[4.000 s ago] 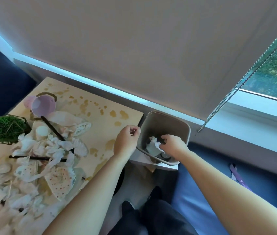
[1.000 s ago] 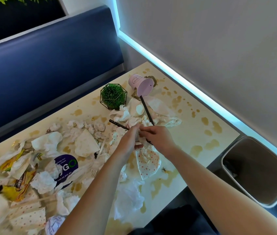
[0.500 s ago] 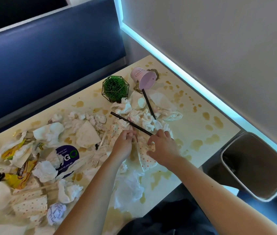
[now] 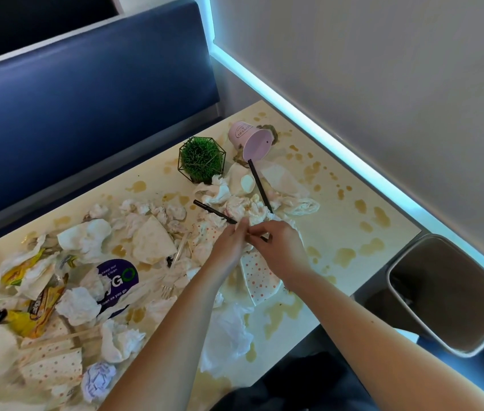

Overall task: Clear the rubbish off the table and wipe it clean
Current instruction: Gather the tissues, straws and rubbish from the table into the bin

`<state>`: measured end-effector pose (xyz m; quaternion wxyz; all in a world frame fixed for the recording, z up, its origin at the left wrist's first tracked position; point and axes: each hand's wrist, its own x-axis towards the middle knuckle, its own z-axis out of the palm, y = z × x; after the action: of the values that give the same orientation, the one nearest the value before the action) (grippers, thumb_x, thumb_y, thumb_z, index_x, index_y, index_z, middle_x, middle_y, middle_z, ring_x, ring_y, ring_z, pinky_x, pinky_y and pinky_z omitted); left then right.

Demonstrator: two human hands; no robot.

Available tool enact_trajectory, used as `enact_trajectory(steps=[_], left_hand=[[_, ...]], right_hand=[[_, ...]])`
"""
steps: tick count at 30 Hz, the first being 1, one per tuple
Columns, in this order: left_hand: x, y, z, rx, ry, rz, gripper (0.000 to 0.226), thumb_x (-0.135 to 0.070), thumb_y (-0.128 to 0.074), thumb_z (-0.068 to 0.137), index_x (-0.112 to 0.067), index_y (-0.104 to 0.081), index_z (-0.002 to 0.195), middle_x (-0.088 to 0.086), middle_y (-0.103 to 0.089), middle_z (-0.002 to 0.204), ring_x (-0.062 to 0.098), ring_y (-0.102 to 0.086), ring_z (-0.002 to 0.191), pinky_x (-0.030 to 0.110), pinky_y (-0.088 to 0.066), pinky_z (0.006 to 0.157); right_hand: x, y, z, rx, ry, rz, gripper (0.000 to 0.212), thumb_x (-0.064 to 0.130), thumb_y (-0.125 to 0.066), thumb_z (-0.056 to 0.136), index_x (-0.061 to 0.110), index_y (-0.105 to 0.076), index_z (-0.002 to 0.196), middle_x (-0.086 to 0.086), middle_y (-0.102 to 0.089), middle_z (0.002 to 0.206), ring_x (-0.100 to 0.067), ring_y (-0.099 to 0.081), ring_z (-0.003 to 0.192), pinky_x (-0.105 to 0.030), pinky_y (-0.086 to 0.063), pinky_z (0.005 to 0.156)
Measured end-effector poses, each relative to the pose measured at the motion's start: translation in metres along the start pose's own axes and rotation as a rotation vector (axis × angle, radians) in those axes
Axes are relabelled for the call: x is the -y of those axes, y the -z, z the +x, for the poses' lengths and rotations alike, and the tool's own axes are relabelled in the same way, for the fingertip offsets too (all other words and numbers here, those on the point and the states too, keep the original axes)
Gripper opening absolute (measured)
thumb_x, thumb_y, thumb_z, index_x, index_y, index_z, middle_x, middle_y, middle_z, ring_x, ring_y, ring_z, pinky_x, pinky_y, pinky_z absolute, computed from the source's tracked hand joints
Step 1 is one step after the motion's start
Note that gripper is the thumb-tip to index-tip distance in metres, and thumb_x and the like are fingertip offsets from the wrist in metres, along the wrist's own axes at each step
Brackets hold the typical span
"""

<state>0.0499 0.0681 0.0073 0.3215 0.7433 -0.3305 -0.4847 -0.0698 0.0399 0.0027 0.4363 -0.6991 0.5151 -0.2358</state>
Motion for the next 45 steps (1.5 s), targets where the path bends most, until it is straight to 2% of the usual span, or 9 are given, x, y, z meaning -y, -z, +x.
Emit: enact_trajectory(steps=[4,8,14,19,24,30,37,41,45], left_hand=[[-0.008,-0.001,0.008,-0.045,0.070,-0.046,0.051,-0.051,-0.032,0.101,-0.009,-0.052,0.121,0.005,-0.059,0.108,0.026,-0.057,0.107,0.036,-0.042,0.082],[-0.008,0.004,0.018,-0.125,0.047,-0.071,0.050,-0.044,-0.035,0.103,-0.014,-0.039,0.142,0.018,-0.052,0.138,0.035,-0.052,0.123,0.039,-0.043,0.096],[-0.002,0.017,0.029,-0.185,-0.013,-0.141,0.024,-0.025,-0.038,0.106,-0.022,-0.059,0.116,-0.005,-0.062,0.089,0.009,-0.056,0.076,0.015,-0.041,0.052],[-0.001,0.019,0.033,-0.182,-0.015,-0.100,0.031,-0.028,-0.033,0.106,-0.020,-0.061,0.118,-0.003,-0.051,0.084,0.010,-0.050,0.076,0.016,-0.035,0.058],[-0.003,0.017,0.029,-0.175,-0.011,-0.101,0.032,-0.034,-0.036,0.105,-0.023,-0.062,0.120,-0.006,-0.055,0.106,0.008,-0.050,0.091,0.023,-0.038,0.069],[-0.012,0.017,0.024,-0.133,0.022,-0.120,0.026,-0.042,-0.047,0.100,-0.025,-0.058,0.117,-0.009,-0.054,0.124,0.009,-0.049,0.107,0.027,-0.036,0.084],[-0.026,0.001,0.024,-0.114,-0.049,-0.164,0.061,-0.055,-0.059,0.088,-0.023,-0.044,0.139,-0.003,-0.035,0.144,0.012,-0.036,0.130,0.025,-0.031,0.094],[-0.030,-0.006,0.028,-0.120,-0.030,-0.105,0.073,-0.064,-0.052,0.087,-0.025,-0.035,0.146,0.005,-0.024,0.153,0.025,-0.028,0.142,0.039,-0.029,0.113],[-0.035,-0.005,0.028,-0.079,0.036,-0.211,0.085,-0.070,-0.050,0.085,-0.021,-0.025,0.151,0.000,-0.035,0.146,0.022,-0.047,0.125,0.040,-0.045,0.100]], right_hand=[[0.003,0.001,0.006,-0.063,-0.040,0.022,0.007,0.029,-0.075,0.084,0.025,-0.069,0.085,0.011,-0.063,0.089,0.000,-0.056,0.081,-0.010,-0.039,0.062],[-0.004,0.005,0.020,-0.077,-0.047,-0.020,0.005,0.025,-0.068,0.089,0.023,-0.071,0.092,0.009,-0.058,0.091,-0.006,-0.052,0.083,-0.021,-0.041,0.071],[-0.019,0.010,0.051,0.024,-0.012,-0.385,0.038,0.014,-0.057,0.092,0.024,-0.059,0.128,-0.003,-0.049,0.124,-0.021,-0.041,0.120,-0.033,-0.045,0.095],[-0.020,0.007,0.066,0.192,-0.049,-0.663,0.053,0.037,-0.062,0.091,0.030,-0.045,0.141,-0.005,-0.040,0.135,-0.026,-0.034,0.127,-0.039,-0.042,0.099],[-0.028,0.000,0.069,0.145,0.024,-0.781,0.039,0.034,-0.058,0.095,0.025,-0.053,0.133,-0.003,-0.051,0.131,-0.025,-0.040,0.126,-0.037,-0.041,0.098],[-0.030,0.004,0.068,0.042,0.017,-0.562,0.024,0.023,-0.062,0.090,0.021,-0.065,0.114,-0.001,-0.057,0.118,-0.020,-0.045,0.117,-0.033,-0.044,0.089],[-0.013,0.008,0.057,-0.082,0.068,-0.198,0.018,0.017,-0.071,0.081,0.016,-0.068,0.099,0.000,-0.048,0.124,-0.018,-0.046,0.116,-0.030,-0.048,0.087],[0.010,0.017,0.051,-0.020,-0.027,0.101,0.012,0.012,-0.066,0.086,0.019,-0.064,0.095,0.005,-0.060,0.099,-0.006,-0.060,0.082,-0.016,-0.048,0.070],[0.022,0.022,0.045,-0.026,-0.092,0.266,0.007,0.012,-0.070,0.085,0.014,-0.069,0.091,0.008,-0.064,0.083,0.007,-0.057,0.061,-0.006,-0.043,0.057]])
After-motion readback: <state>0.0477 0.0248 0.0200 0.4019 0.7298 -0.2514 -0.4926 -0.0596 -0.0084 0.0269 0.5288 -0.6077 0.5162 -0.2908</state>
